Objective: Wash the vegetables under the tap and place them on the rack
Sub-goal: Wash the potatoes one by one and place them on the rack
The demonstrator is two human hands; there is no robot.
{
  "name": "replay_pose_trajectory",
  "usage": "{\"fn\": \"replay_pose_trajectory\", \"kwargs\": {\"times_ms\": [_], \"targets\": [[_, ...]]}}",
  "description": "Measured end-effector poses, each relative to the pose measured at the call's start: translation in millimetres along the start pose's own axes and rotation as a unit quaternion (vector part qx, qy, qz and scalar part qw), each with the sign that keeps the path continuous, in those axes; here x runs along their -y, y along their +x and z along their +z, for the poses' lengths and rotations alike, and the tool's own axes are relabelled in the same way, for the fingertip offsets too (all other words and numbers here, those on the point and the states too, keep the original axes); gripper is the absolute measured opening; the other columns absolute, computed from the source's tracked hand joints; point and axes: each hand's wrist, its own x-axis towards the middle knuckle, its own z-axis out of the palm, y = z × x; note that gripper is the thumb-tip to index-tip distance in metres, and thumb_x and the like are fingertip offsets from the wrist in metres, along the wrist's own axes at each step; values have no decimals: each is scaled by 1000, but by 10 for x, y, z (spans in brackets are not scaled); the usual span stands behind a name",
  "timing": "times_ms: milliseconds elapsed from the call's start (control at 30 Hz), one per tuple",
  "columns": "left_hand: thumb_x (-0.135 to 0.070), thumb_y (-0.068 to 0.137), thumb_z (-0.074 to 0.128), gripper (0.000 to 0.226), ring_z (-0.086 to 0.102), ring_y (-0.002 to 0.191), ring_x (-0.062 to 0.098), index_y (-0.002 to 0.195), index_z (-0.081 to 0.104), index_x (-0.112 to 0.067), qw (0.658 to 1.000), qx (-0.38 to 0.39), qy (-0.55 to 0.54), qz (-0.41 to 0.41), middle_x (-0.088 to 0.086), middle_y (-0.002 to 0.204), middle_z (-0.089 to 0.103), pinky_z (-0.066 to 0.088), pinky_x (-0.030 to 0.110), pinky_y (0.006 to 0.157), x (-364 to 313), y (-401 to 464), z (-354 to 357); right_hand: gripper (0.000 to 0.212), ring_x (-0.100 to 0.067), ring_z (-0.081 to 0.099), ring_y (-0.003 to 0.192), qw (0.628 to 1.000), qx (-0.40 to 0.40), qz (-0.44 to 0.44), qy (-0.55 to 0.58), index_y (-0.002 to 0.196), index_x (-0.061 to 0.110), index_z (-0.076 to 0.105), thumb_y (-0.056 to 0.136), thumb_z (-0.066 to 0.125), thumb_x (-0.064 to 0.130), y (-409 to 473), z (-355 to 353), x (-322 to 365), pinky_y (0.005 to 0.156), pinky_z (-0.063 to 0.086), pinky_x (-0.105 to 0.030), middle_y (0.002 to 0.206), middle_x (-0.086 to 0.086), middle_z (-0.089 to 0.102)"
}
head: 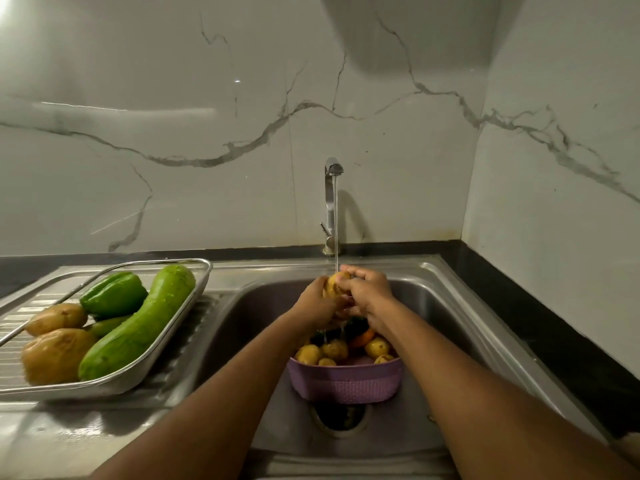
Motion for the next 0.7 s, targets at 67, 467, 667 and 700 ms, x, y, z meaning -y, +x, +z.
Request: {"fn": "replay_pose_trajectory", "kwargs": {"times_ms": [67, 467, 667, 700], "targets": [[-21, 100, 62, 34, 69, 97, 20, 133, 54, -17, 998, -18, 52, 20, 6, 109, 66, 63, 37, 83, 52, -11, -31, 29, -25, 69, 105, 999, 19, 20, 16, 118, 26, 72, 93, 74, 13, -39, 15, 1, 72, 65, -39, 118, -6, 69], [-19, 102, 59, 52, 65, 112, 20, 149, 44, -34, 990, -54, 69, 113, 3, 131, 58, 60, 44, 95, 391, 198, -53, 7, -20, 72, 85, 948, -62, -181, -253, 97, 24, 58, 103, 62, 27, 136, 3, -71, 67, 66, -38, 102, 0, 64], [-20, 105, 55, 30, 71, 107, 20, 134, 59, -16, 990, -85, -61, 96, 7, 118, 70, 59, 44, 96, 343, 235, -127, 46, -20, 75, 90, 951, 28, -155, -264, 142, 19, 58, 98, 70, 21, 112, -33, -67, 69, 65, -31, 119, -6, 71], [-20, 106, 53, 28, 72, 105, 20, 133, 60, -16, 989, -83, -71, 97, 6, 116, 71, 60, 43, 95, 317, 229, -117, 47, -19, 76, 87, 950, 22, -162, -266, 142, 19, 58, 97, 71, 22, 99, -52, -64, 72, 65, -34, 116, -5, 72]]}}
